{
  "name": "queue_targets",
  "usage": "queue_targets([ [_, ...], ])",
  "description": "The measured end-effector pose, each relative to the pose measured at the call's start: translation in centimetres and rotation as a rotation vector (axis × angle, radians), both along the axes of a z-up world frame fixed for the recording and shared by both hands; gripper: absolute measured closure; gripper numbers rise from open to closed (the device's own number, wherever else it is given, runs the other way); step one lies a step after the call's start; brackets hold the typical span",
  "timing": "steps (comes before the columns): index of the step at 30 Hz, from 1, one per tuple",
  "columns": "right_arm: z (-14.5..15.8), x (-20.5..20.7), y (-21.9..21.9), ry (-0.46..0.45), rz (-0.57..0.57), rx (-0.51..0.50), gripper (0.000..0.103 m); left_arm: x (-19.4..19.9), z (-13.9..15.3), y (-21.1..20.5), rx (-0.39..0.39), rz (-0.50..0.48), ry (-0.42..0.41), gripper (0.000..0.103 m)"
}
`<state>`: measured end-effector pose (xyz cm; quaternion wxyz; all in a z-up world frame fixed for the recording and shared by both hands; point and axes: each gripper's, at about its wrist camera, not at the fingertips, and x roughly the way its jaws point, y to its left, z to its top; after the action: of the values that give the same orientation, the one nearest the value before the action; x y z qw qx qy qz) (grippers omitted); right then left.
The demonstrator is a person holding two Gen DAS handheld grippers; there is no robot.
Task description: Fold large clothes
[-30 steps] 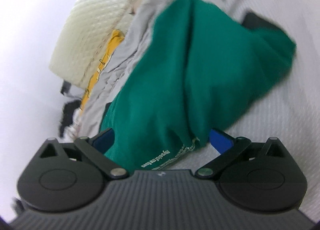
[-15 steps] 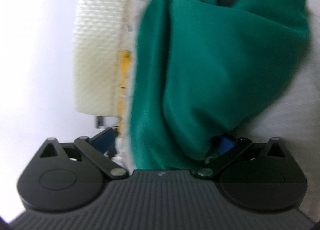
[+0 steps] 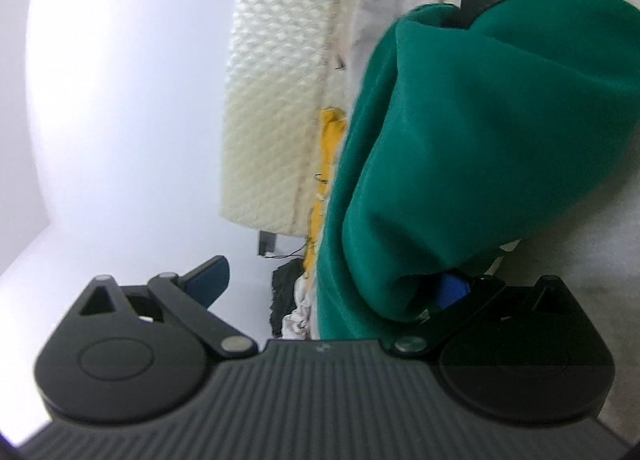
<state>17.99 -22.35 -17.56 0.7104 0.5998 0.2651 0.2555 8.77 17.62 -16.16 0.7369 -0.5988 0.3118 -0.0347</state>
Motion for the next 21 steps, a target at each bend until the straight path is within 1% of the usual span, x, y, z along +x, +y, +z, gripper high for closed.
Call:
queue_targets([
  [5, -1.0, -0.7, 0.0, 0.114, -0.022, -0.031, 0.0, 0.4, 1.8, -0.2, 0.034, -0.015, -0.115, 0.006],
  [6, -1.0, -0.7, 0.4, 0.153, -0.012, -0.044, 0.0, 0.5, 1.9, 0.0, 0.023, -0.012, -0.141, 0.006],
  [8, -1.6, -1.2, 0.8, 0.266, 0.028, -0.062, 0.0, 0.2, 1.9, 0.4, -0.03, 0.0, -0.194, 0.006],
  [10, -2.4, -1.6, 1.3, 0.289, 0.05, -0.036, 0.0, -0.1, 1.9, 0.7, -0.07, 0.007, -0.237, 0.006],
  [12, -2.4, -1.5, 1.3, 0.289, 0.044, -0.046, 0.0, -0.1, 1.9, 0.7, -0.081, 0.011, -0.248, 0.006],
  [15, -1.7, -0.2, 0.8, 0.254, -0.025, -0.089, 0.0, -0.2, 1.6, 0.6, -0.064, 0.013, -0.219, 0.006],
  [16, -1.7, 0.4, 0.5, 0.259, -0.051, -0.11, 0.0, -0.2, 1.5, 0.6, -0.061, 0.014, -0.209, 0.006],
  [17, -2.0, 0.7, 0.3, 0.269, -0.063, -0.103, 0.0, -0.1, 1.3, 0.5, -0.058, 0.015, -0.191, 0.006],
  [19, -2.7, 1.1, 0.0, 0.287, -0.07, -0.051, 0.0, -0.2, 0.6, 0.8, -0.056, 0.018, -0.131, 0.006],
  [21, -2.6, 1.0, -0.2, 0.262, -0.077, -0.01, 0.0, -0.1, -0.3, 0.8, -0.042, 0.012, -0.023, 0.005],
])
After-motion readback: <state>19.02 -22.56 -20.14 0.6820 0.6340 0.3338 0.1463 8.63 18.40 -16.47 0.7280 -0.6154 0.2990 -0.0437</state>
